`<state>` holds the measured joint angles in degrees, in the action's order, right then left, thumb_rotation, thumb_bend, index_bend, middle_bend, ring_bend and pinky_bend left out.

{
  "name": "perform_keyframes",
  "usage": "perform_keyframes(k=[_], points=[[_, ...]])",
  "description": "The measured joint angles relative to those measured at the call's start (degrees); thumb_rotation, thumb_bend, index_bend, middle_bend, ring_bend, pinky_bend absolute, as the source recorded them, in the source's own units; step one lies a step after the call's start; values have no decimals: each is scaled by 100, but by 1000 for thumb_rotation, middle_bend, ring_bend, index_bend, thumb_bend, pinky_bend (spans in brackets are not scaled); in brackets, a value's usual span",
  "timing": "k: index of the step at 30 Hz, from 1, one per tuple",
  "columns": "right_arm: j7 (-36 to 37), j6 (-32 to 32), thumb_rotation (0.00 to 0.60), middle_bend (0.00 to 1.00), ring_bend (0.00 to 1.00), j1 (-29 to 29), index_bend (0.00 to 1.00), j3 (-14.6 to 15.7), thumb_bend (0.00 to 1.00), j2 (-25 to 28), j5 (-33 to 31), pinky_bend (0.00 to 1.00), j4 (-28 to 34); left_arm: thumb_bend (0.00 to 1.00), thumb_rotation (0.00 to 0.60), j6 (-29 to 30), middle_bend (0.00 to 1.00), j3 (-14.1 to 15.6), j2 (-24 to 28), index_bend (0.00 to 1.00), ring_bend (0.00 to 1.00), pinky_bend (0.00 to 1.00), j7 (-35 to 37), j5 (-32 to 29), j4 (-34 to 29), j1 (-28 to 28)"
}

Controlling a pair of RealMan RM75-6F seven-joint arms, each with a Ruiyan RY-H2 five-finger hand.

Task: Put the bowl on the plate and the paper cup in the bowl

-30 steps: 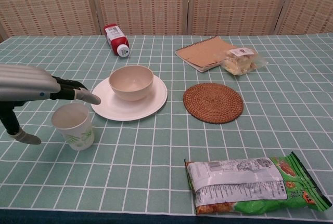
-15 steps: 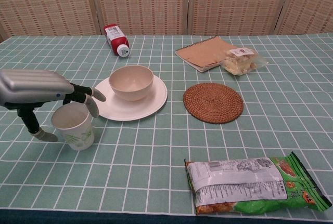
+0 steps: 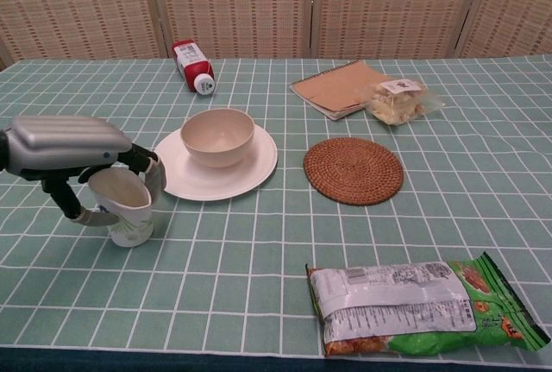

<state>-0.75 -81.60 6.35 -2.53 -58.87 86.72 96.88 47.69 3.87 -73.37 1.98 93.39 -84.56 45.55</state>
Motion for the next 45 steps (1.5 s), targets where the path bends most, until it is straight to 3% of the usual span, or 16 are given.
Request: perform_keyframes(k=[7,16,22,35,45], points=[[6,11,600,237,157,6,124,-6,228,1,-7,304,-8,338,600,59,291,-148,212,379,395,662,-2,-87,-153,58],[24,18,600,237,157,15,124,-9,228,-13,2,304,-22,338,600,99,290,-715,657,364,382,662,424,-529,-399,283],[51,43,600,237,157,41,124,-19,228,-29,10,304,-51,338,600,-339,290,-959,724,354,375,662,677,-937,-363,542],[64,25,600,237,156,26,124,-10,228,-27,9,304,-67,338,600,-1038,290,-1363,65,341,368,662,405,-1972,362,1081],[102,32,600,237,156,20,124,-14,228,-29,-21,304,-106,337,600,-1269,290,-1472,-480,337,364,662,-91,-2523,795,1388]])
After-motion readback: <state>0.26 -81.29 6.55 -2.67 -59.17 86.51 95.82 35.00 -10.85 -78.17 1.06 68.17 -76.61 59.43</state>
